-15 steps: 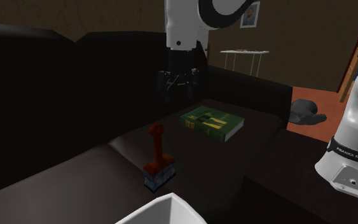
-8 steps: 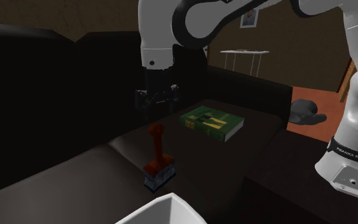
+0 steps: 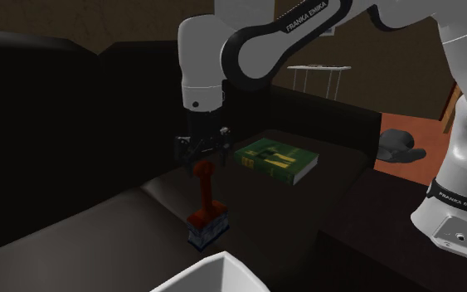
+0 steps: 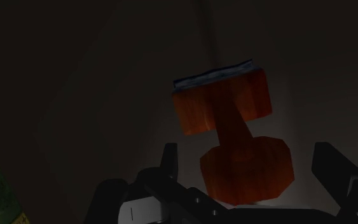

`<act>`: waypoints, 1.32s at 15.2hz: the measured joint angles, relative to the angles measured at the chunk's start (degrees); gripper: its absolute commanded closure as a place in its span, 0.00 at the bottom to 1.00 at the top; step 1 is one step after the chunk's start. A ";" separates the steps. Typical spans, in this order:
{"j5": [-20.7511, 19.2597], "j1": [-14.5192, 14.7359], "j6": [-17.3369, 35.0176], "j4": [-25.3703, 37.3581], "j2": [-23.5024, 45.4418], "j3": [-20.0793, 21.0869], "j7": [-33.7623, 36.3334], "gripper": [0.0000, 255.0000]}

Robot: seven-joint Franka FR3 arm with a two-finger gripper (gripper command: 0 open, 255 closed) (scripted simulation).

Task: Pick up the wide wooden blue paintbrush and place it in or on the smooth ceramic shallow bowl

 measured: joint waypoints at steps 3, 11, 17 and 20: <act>-0.21 0.14 0.31 0.02 0.36 -0.12 0.13 0.00; -0.24 0.15 0.35 0.05 0.40 -0.14 0.14 1.00; -0.24 0.15 0.36 0.06 0.40 -0.14 0.14 1.00; 0.25 0.05 -1.07 0.88 -0.21 0.15 -0.17 1.00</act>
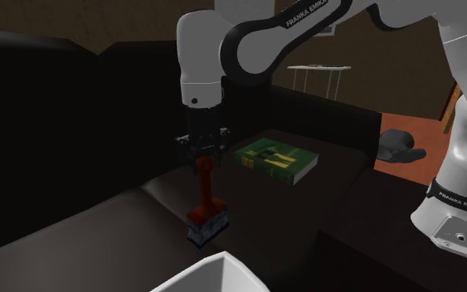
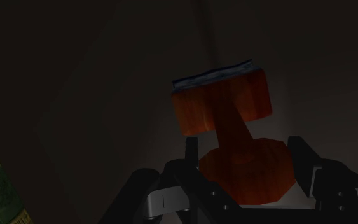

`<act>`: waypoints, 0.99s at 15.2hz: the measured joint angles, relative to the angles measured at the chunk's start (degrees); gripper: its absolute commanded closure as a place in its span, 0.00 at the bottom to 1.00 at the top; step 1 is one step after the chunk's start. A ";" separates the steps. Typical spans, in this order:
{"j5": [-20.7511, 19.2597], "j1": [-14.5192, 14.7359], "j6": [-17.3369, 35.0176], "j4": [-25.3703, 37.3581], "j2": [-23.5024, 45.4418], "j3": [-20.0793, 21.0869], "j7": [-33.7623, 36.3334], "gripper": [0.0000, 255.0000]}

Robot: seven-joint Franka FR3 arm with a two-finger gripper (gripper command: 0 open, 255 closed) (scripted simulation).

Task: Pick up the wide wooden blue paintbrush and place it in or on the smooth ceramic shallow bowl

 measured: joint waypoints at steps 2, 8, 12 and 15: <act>0.39 -0.04 -0.98 0.41 -0.64 0.27 -0.09 1.00; 1.73 -0.56 -4.82 2.61 -2.56 0.97 -1.14 1.00; 2.40 -0.58 -7.25 4.23 -3.52 1.36 -1.47 1.00; 2.90 -0.66 -9.11 5.46 -4.26 1.62 -1.77 1.00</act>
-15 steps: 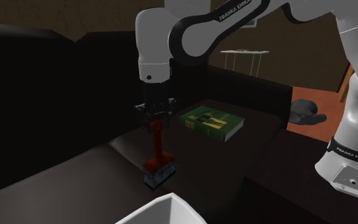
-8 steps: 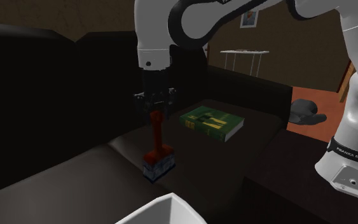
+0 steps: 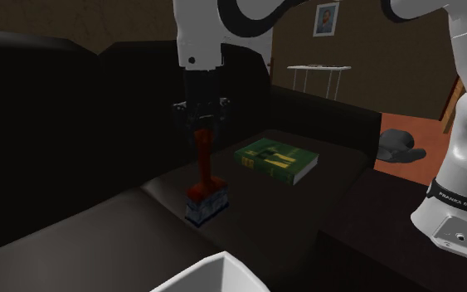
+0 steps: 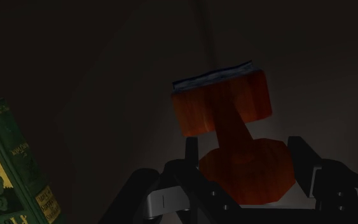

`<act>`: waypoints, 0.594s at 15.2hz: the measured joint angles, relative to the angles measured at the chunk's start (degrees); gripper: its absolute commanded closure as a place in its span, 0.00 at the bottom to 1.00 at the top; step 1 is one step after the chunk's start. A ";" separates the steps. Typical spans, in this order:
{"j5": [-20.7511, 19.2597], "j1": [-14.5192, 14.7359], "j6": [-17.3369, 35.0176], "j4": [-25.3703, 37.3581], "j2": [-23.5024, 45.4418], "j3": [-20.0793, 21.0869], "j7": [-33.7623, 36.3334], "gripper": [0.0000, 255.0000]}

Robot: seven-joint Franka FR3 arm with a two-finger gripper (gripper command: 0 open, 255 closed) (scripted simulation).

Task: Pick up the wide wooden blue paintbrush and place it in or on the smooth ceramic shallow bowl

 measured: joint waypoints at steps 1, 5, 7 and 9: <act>0.20 -0.05 -0.63 0.34 -0.34 0.11 -0.10 1.00; 0.69 0.08 -3.46 2.66 -0.97 0.39 -0.39 1.00; 0.91 0.06 -4.90 3.89 -1.24 0.47 -0.67 1.00; 1.02 0.28 -6.36 5.32 -1.31 0.57 -0.71 1.00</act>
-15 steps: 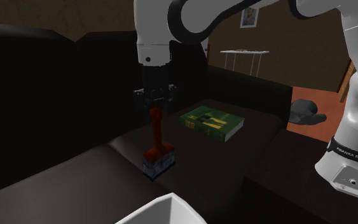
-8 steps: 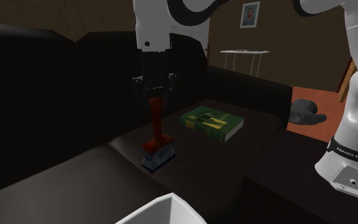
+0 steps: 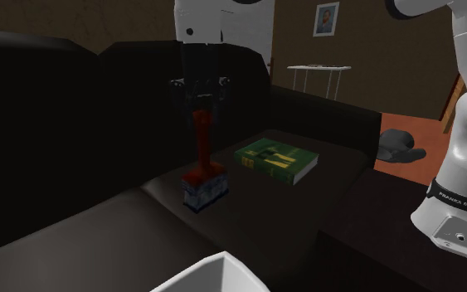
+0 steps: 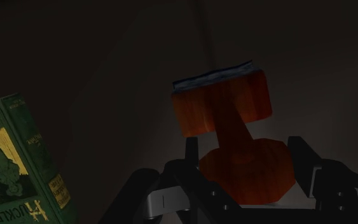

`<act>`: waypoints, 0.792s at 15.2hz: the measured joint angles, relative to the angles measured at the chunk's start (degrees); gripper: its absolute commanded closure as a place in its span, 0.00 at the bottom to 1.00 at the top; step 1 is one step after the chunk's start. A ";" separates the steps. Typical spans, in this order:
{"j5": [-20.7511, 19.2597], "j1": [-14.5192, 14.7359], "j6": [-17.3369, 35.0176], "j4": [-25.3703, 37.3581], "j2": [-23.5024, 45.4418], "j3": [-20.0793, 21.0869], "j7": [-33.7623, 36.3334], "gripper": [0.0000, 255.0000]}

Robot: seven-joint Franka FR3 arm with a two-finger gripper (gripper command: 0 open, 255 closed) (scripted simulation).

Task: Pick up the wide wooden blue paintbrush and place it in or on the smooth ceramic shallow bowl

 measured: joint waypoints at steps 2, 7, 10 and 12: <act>0.00 0.20 -1.43 1.58 0.13 0.02 -0.13 1.00; 0.33 0.49 -5.14 4.97 -0.29 0.23 -0.47 1.00; 0.42 1.59 -6.94 6.47 -0.59 0.68 0.71 1.00; 0.46 3.03 -7.84 6.94 -0.96 1.30 2.58 1.00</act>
